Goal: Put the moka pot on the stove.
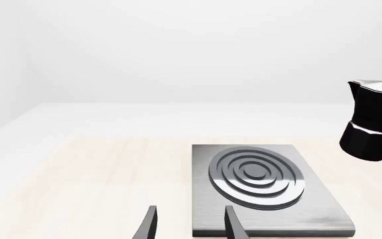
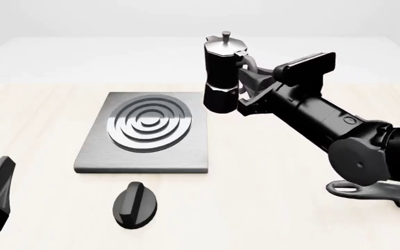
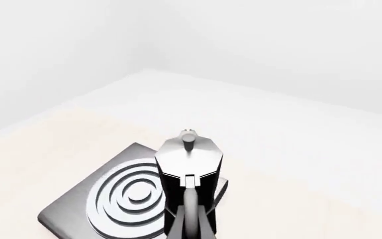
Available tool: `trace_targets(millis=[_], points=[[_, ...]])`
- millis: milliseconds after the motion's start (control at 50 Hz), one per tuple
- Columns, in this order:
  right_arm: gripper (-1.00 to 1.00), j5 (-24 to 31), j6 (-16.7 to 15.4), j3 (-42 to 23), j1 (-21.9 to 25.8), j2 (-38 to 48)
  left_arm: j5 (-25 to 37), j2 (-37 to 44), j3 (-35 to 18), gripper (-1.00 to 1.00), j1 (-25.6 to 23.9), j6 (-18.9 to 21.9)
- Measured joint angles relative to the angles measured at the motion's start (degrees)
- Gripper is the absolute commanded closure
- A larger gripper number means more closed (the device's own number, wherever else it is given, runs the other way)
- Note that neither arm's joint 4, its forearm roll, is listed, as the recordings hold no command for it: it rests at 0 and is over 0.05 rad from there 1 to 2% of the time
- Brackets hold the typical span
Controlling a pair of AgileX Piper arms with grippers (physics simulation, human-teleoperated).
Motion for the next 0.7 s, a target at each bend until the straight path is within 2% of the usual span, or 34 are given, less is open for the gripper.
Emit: trace_targets(millis=[700], points=[[1.00,-2.50,-0.47,-8.19,2.85,9.02,0.00,0.00,0.00,-1.00,0.00,0.00]])
